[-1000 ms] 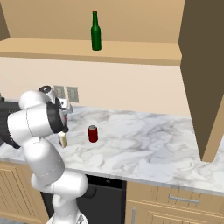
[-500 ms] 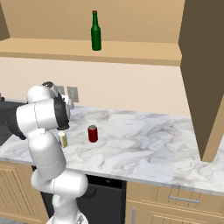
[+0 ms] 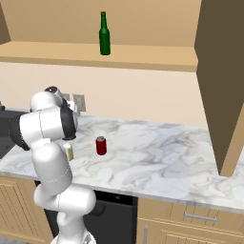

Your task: Sort all alcoholic drinks to one cabinet, and non-alcoholic drinks to the other.

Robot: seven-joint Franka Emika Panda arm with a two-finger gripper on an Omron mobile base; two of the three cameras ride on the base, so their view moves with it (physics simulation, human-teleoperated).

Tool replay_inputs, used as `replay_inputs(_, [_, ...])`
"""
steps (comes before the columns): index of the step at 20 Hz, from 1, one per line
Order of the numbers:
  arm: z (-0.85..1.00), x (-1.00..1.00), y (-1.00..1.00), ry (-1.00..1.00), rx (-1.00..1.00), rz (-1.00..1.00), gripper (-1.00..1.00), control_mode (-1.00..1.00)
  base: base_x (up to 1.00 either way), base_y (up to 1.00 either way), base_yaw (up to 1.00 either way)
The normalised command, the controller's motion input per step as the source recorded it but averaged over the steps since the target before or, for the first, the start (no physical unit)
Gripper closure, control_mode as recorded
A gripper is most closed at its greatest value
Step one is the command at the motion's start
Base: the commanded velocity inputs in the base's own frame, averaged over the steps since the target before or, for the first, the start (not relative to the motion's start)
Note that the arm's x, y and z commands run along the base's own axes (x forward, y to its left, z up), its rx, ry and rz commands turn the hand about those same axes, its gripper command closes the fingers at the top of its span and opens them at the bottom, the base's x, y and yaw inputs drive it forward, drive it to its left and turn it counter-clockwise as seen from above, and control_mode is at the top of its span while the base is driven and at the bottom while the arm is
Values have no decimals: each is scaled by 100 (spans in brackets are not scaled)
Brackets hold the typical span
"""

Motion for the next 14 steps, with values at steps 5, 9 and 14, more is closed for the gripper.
replay_inputs(5, [0, 0, 0, -14, 0, 0, 100, -100, 0, 0, 0])
replay_inputs(9, [5, 0, 3, -14, 0, 0, 100, -100, 0, 0, 0])
replay_inputs(14, [24, 0, 0, -10, 5, 0, 100, -100, 0, 0, 0])
